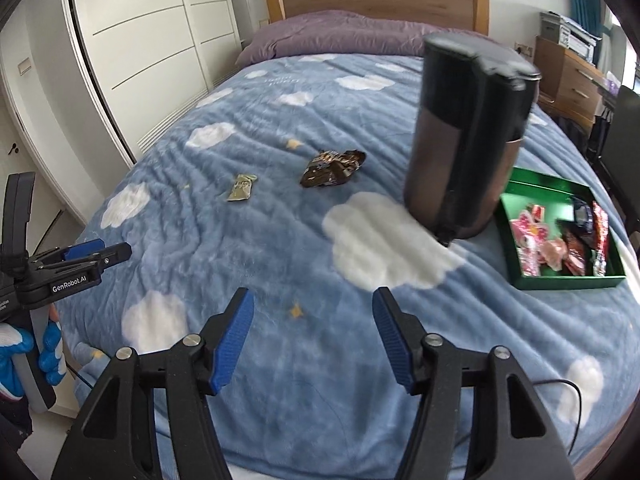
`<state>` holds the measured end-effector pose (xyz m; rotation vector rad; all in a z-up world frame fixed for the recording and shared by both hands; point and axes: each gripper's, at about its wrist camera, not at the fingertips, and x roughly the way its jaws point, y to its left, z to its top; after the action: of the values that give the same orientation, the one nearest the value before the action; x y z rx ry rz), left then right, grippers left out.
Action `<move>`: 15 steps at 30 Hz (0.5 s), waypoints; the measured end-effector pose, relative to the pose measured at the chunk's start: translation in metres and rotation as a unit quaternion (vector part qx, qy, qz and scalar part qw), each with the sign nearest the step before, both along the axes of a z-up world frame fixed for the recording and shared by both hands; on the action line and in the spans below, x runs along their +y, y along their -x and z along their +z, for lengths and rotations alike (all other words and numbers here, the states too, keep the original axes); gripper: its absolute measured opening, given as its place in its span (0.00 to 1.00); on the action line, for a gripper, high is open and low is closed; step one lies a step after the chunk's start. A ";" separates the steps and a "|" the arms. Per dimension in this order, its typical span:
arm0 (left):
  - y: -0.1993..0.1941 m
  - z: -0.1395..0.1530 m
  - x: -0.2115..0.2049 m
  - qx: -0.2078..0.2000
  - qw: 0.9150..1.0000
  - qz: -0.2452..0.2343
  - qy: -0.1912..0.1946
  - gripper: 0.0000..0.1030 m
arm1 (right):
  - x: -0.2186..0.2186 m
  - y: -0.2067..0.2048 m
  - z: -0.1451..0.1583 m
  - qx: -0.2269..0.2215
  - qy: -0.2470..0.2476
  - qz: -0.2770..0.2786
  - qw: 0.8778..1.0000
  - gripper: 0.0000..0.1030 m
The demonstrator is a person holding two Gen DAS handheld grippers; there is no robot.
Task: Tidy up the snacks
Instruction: 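Withdraw both open tools from the tray toward the loose candies on the blanket, then grasp the gold-green candy with the left tool while the right tool grasps the brown wrapper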
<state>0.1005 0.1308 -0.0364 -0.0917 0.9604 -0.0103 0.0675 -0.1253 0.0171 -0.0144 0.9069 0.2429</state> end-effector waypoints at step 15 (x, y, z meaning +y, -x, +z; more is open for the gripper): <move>-0.124 -0.039 -0.028 0.034 0.999 -0.021 0.008 0.57 | 0.045 -0.151 -0.038 0.053 0.002 0.000 0.999 1.00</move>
<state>0.2242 0.1023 -0.0752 -0.0870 1.0312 -0.0544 0.2183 -0.0805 -0.0209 -0.0052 1.0129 0.2448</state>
